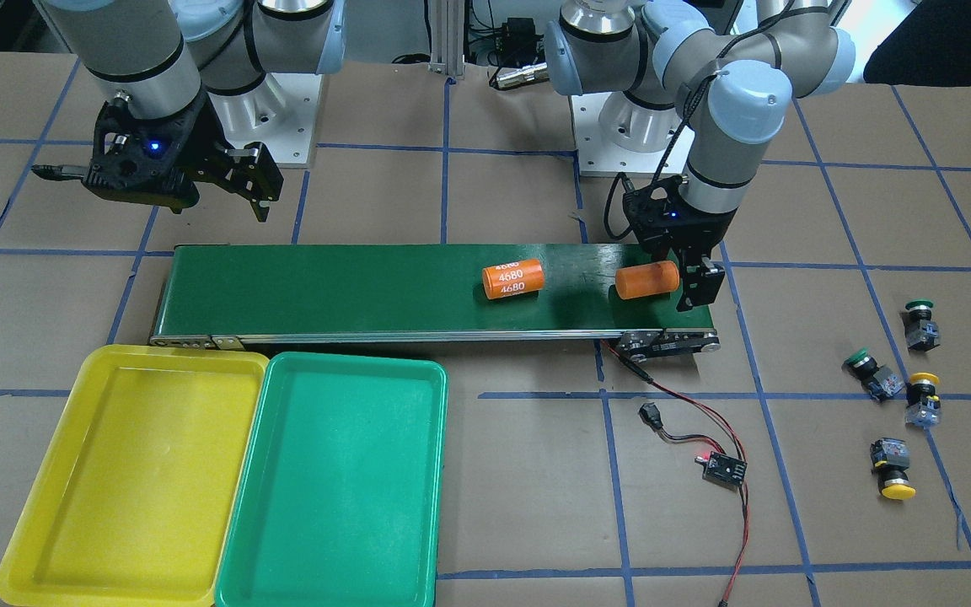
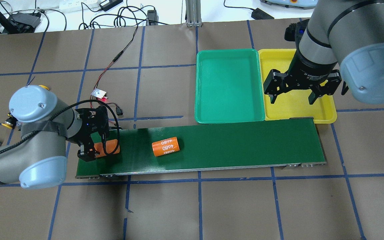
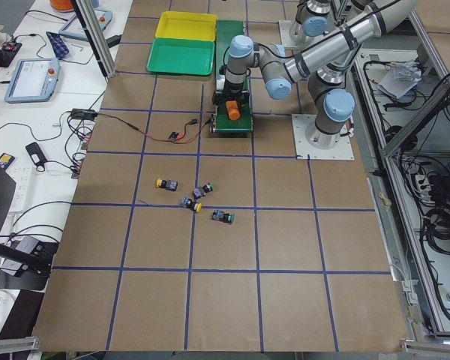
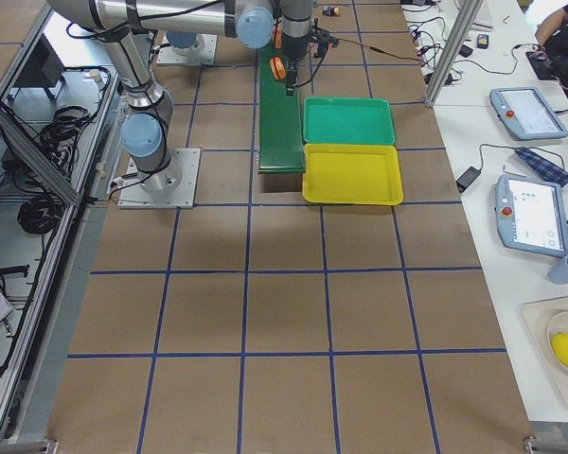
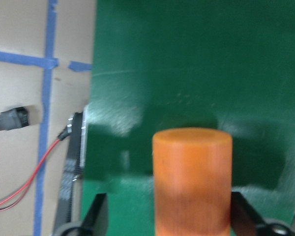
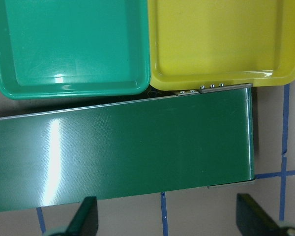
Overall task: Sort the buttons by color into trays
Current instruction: 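Move the left gripper back over the push buttons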
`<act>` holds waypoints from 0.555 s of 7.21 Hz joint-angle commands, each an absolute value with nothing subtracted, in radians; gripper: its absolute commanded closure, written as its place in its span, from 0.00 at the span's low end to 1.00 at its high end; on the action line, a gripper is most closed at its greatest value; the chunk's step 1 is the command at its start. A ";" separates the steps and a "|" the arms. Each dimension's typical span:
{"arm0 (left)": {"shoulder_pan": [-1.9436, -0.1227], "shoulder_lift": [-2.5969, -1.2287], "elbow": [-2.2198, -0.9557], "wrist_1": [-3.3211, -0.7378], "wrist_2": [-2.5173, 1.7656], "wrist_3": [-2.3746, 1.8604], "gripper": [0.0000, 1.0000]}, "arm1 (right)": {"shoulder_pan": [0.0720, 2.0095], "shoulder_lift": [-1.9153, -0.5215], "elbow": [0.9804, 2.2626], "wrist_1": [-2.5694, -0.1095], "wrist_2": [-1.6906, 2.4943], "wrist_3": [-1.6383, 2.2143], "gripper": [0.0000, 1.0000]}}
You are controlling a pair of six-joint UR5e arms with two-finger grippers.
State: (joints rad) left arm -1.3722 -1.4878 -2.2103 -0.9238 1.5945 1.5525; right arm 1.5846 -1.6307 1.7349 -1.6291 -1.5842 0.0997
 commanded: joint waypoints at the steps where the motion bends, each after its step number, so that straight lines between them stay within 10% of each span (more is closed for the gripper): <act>1: -1.199 -1.533 -1.910 -1.263 1.592 1.534 0.00 | 1.585 -1.632 1.735 -1.629 -1.585 0.100 0.00; 4: -1.008 -1.783 -1.844 -1.068 1.562 1.219 0.00 | 1.585 -1.631 1.735 -1.629 -1.582 0.100 0.00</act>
